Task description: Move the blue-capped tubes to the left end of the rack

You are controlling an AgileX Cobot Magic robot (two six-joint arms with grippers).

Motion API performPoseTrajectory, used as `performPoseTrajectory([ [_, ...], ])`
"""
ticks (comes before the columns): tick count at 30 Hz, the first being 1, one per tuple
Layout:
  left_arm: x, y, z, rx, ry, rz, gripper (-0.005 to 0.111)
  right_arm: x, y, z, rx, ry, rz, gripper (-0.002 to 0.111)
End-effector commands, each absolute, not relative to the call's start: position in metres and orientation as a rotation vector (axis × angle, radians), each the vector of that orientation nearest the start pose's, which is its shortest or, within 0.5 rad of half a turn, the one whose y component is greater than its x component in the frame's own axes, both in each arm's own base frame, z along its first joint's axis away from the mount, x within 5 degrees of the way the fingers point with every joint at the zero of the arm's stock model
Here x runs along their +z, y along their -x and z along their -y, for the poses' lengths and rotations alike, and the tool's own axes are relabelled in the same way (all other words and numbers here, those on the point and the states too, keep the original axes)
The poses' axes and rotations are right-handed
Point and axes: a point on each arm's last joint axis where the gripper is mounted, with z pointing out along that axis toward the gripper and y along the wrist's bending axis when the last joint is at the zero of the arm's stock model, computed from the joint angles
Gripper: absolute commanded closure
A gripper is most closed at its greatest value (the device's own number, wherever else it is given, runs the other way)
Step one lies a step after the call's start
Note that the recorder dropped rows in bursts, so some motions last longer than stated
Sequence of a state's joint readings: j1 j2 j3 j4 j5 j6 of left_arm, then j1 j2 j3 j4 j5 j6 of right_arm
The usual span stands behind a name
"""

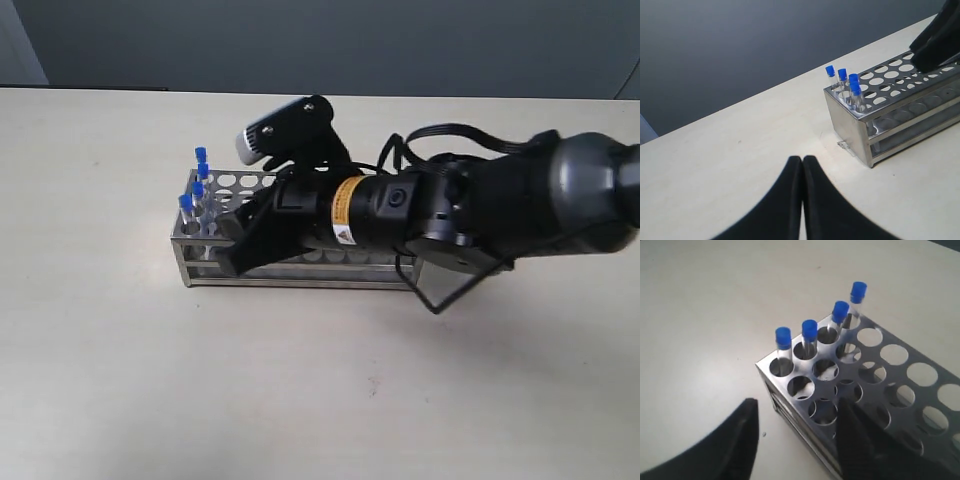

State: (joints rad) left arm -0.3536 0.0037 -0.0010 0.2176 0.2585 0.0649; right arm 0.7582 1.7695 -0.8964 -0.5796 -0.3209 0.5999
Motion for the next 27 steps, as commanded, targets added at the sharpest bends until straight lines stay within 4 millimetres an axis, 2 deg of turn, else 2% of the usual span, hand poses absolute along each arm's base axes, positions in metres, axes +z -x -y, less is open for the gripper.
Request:
performPoseTrajectory([
  [1, 0.191, -0.053, 0.015, -0.014, -0.503, -1.657, 0.106, 0.219, -0.232, -0.238, 0.661, 0.818, -1.899, 0.086],
  [3, 0.191, -0.053, 0.015, -0.014, -0.503, -1.657, 0.106, 0.236, -0.221, -0.225, 0.630, 0.826, -1.843, 0.102],
  [5, 0.191, -0.053, 0.015, -0.014, -0.503, -1.657, 0.106, 0.253, -0.211, -0.213, 0.595, 0.821, -1.806, 0.109],
  [9, 0.191, -0.053, 0.015, -0.014, -0.503, -1.657, 0.106, 0.285, -0.192, -0.182, 0.476, 0.783, -1.838, 0.109],
  [14, 0.191, -0.053, 0.015, -0.014, -0.503, -1.657, 0.106, 0.326, -0.160, -0.141, 0.408, 0.698, -1.809, 0.109],
  [17, 0.191, -0.053, 0.015, -0.014, -0.503, -1.657, 0.106, 0.353, -0.139, -0.120, 0.442, 0.640, -1.697, 0.109],
  [21, 0.191, -0.053, 0.015, -0.014, -0.503, -1.657, 0.106, 0.387, -0.106, -0.095, 0.579, 0.530, -1.480, 0.109],
  [27, 0.191, -0.053, 0.015, -0.014, -0.503, -1.657, 0.106, 0.407, -0.073, -0.063, 0.766, 0.351, -1.373, 0.109],
])
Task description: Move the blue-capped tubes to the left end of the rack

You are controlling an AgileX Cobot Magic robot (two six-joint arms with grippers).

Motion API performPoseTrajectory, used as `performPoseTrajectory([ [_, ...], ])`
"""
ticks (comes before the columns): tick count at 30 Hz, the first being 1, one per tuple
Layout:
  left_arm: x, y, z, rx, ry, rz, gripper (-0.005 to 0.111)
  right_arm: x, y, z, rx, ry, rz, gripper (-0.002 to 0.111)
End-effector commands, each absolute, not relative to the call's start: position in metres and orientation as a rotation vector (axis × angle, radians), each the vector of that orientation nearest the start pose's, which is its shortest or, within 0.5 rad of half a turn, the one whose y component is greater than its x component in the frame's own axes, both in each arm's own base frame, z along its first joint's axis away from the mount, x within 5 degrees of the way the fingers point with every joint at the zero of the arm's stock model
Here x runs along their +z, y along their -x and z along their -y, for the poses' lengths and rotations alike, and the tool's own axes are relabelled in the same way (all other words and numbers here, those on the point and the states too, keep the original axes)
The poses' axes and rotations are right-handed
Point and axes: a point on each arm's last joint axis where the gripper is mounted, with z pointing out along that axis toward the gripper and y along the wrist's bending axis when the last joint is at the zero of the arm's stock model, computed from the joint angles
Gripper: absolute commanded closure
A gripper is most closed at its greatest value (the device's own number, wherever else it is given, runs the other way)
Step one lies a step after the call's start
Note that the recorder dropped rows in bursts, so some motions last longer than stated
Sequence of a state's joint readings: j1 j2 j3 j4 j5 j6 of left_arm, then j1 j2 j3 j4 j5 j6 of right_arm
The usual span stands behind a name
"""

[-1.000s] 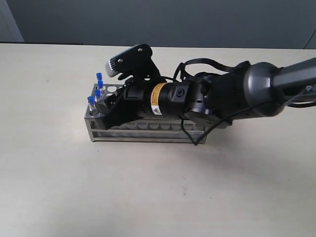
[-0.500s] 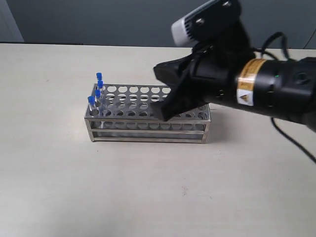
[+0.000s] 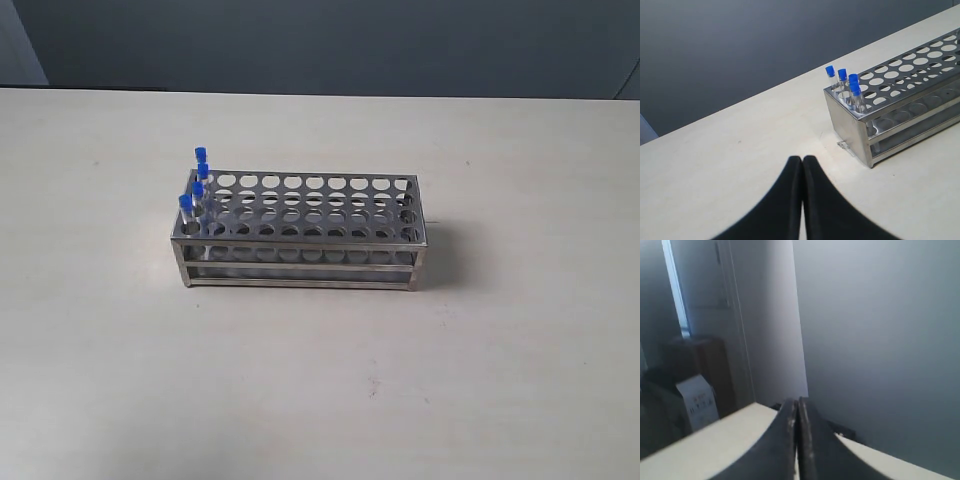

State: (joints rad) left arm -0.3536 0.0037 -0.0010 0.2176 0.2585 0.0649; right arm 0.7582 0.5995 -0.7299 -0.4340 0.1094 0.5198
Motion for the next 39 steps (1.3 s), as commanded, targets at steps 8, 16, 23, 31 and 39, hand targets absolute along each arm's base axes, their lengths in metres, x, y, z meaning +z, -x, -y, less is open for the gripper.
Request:
performPoseTrajectory([
  [8, 0.191, -0.053, 0.015, -0.014, -0.503, -1.657, 0.106, 0.401, -0.060, -0.046, 0.821, 0.244, -1.471, 0.109],
  [16, 0.191, -0.053, 0.015, -0.014, -0.503, -1.657, 0.106, 0.400, -0.058, -0.041, 0.739, 0.284, -1.465, 0.109],
  [23, 0.191, -0.053, 0.015, -0.014, -0.503, -1.657, 0.106, 0.388, -0.065, -0.036, 0.508, 0.332, -1.455, 0.109],
  [31, 0.191, -0.053, 0.015, -0.014, -0.503, -1.657, 0.106, 0.321, -0.080, -0.011, 0.229, 0.004, -1.498, 0.109],
  [39, 0.191, -0.053, 0.015, -0.014, -0.503, -1.657, 0.106, 0.264, -0.064, 0.013, -0.038, -0.245, -1.455, 0.109],
])
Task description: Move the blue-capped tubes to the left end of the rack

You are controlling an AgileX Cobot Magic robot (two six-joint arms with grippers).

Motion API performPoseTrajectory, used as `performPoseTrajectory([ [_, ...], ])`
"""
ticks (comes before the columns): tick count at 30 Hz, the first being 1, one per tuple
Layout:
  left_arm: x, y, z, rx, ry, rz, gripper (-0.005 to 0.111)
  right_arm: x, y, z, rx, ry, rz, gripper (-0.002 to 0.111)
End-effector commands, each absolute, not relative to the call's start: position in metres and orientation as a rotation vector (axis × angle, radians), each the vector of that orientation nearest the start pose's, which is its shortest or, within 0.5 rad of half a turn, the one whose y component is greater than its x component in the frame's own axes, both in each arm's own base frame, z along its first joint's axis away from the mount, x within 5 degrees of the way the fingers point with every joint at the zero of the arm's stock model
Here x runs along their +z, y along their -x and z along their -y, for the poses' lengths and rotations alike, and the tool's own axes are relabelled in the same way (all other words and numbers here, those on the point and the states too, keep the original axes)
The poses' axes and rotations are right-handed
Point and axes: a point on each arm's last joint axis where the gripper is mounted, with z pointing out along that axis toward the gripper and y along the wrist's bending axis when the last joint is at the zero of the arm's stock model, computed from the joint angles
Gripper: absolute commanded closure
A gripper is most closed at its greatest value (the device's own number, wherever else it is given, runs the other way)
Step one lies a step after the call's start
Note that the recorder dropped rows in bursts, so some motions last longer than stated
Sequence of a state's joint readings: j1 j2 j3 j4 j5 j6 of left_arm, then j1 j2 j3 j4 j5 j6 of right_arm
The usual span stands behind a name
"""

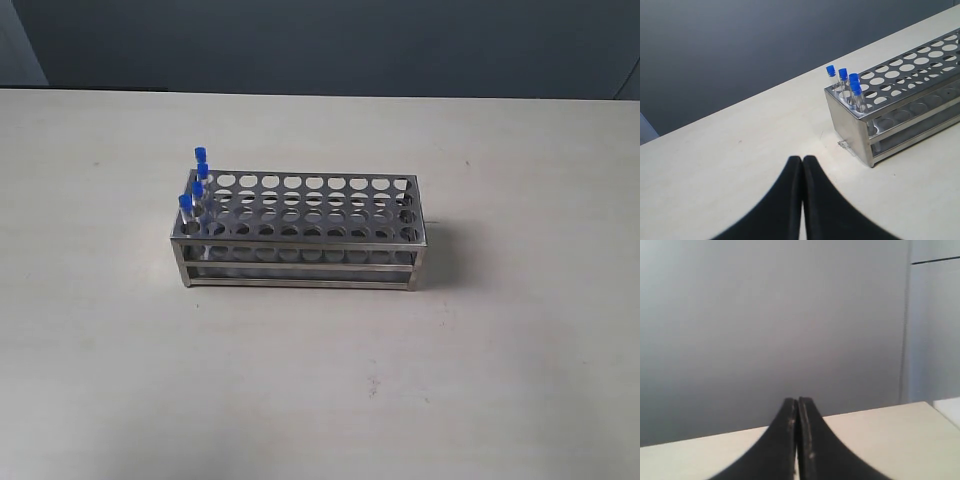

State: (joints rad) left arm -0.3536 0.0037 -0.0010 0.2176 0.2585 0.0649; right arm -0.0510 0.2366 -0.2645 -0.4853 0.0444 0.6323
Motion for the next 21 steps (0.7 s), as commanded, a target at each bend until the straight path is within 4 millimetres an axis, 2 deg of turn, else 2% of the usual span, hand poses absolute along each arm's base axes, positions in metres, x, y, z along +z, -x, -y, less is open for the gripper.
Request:
performPoseTrajectory([
  [1, 0.191, -0.053, 0.015, -0.014, -0.503, -1.657, 0.106, 0.257, -0.063, 0.014, -0.064, -0.270, -1.457, 0.109],
  [8, 0.191, -0.053, 0.015, -0.014, -0.503, -1.657, 0.106, 0.211, -0.055, 0.020, -0.165, -0.373, -1.481, 0.109],
  [10, 0.191, -0.053, 0.015, -0.014, -0.503, -1.657, 0.106, 0.211, -0.053, 0.020, -0.145, -0.396, -1.455, 0.109],
  [16, 0.191, -0.053, 0.015, -0.014, -0.503, -1.657, 0.106, 0.197, -0.051, 0.024, -0.040, -0.607, -1.548, 0.109],
  [21, 0.191, -0.053, 0.015, -0.014, -0.503, -1.657, 0.106, 0.192, -0.050, 0.025, -0.048, -0.639, -1.590, 0.109],
])
